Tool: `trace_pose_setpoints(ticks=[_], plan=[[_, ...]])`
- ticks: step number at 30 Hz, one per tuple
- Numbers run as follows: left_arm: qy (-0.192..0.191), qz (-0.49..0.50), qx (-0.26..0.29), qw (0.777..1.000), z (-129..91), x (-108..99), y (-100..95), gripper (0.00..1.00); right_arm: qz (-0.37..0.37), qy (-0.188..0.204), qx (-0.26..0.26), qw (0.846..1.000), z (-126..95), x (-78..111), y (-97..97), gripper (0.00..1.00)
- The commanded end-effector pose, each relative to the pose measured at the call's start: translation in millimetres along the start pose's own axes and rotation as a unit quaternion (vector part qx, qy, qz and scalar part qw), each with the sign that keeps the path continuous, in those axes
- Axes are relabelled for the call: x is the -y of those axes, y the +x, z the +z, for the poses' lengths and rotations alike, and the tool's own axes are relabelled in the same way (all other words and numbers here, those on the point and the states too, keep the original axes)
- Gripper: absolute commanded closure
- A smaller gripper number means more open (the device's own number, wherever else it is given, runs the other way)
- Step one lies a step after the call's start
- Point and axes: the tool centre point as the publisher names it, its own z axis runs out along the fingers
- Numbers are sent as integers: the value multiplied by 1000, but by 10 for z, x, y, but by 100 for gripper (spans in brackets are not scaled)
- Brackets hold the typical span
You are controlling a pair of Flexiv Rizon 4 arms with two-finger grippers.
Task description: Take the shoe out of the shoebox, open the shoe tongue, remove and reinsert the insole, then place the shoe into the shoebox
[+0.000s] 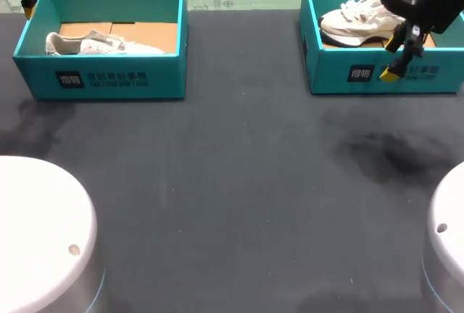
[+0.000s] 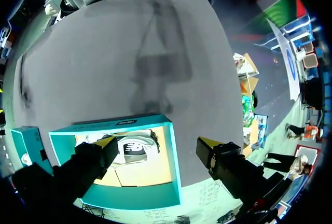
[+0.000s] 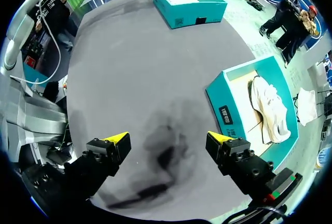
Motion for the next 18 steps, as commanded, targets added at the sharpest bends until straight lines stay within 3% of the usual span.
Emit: trace_pose_setpoints(ticks=[1,3,5,7,8,10,11,18], plan=[[-1,0,-1,1000,-2,12,4,0,94,43,1,995,-105,171,-396,0],[-1,0,-1,1000,-2,12,4,0,154,68,2,986,-197,331,-600,0],[-1,0,-1,1000,-2,12,4,0,192,43,10,980,-326,464,-764,0],[-1,0,-1,1000,-2,12,4,0,219,72,21,973,-441,560,-913,0],[-1,0,-1,1000,-2,12,4,0,237,57,22,970,-506,618,-988,0],[-1,0,-1,1000,-2,12,4,0,286,68,20,956,-579,712,-1127,0],[-1,0,-1,1000,-2,12,4,0,281,68,20,957,-599,740,-1193,0],[-1,0,-1,1000,-2,12,4,0,265,81,23,961,-620,754,-1241,0]])
